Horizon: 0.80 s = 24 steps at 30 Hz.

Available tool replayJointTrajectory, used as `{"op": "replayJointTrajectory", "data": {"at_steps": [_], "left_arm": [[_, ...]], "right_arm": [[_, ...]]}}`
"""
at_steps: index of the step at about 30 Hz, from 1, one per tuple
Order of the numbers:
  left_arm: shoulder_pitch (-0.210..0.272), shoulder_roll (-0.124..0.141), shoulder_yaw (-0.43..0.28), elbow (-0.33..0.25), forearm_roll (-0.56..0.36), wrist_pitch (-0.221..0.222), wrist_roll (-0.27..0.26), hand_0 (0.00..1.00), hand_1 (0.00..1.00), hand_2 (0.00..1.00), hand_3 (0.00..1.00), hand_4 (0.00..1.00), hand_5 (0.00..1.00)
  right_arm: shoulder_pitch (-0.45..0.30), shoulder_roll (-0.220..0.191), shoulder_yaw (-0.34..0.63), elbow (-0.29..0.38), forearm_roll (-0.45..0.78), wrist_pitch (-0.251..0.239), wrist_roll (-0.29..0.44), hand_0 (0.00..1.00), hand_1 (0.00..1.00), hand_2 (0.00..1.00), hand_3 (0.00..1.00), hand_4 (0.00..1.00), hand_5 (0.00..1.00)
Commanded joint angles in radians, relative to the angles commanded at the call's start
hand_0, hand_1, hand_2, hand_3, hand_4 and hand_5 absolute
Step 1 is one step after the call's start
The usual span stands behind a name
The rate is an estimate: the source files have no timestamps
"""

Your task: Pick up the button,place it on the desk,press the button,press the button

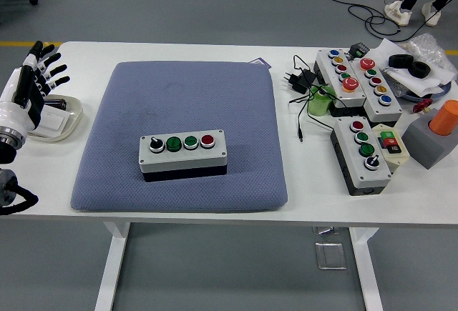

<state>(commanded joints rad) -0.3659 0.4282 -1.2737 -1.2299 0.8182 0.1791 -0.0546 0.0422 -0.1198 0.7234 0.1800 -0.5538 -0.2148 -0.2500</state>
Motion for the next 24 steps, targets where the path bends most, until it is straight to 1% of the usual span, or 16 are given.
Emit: {"op": "replayJointTrajectory", "data": {"at_steps": [7,8,10,16,24], "left_arm": [[0.008,0.008,-0.007,-0.005,-0.005,-0.010,0.000,0.717,0.810,0.874,0.864,0.680,0.998],[0.008,0.009,-0.007,-0.006,-0.006,-0.013,-0.002,0.734,0.828,0.871,0.864,0.678,0.998],[0.008,0.009,-0.007,-0.007,-0.006,-0.018,-0.003,0.734,0.828,0.871,0.864,0.678,0.998],[-0.006,0.010,-0.013,0.008,-0.006,-0.028,-0.004,0.739,0.832,0.870,0.864,0.680,0.998],[-0.011,0.015,-0.007,0.002,0.003,-0.053,0.008,0.752,0.850,0.876,0.868,0.677,0.998]], "right_arm": [[0.003,-0.003,-0.003,0.000,0.003,0.000,0.003,0.627,0.477,0.539,0.582,0.280,0.022],[0.004,-0.003,-0.002,0.000,0.000,0.000,0.003,0.627,0.477,0.539,0.582,0.280,0.022],[0.005,-0.004,0.000,0.000,-0.003,0.000,0.003,0.627,0.477,0.539,0.582,0.280,0.022],[0.005,-0.005,-0.002,0.000,0.008,-0.001,0.010,0.627,0.477,0.539,0.582,0.279,0.022],[0.007,-0.004,-0.003,0.000,0.008,0.001,0.010,0.627,0.477,0.539,0.582,0.280,0.022]]}}
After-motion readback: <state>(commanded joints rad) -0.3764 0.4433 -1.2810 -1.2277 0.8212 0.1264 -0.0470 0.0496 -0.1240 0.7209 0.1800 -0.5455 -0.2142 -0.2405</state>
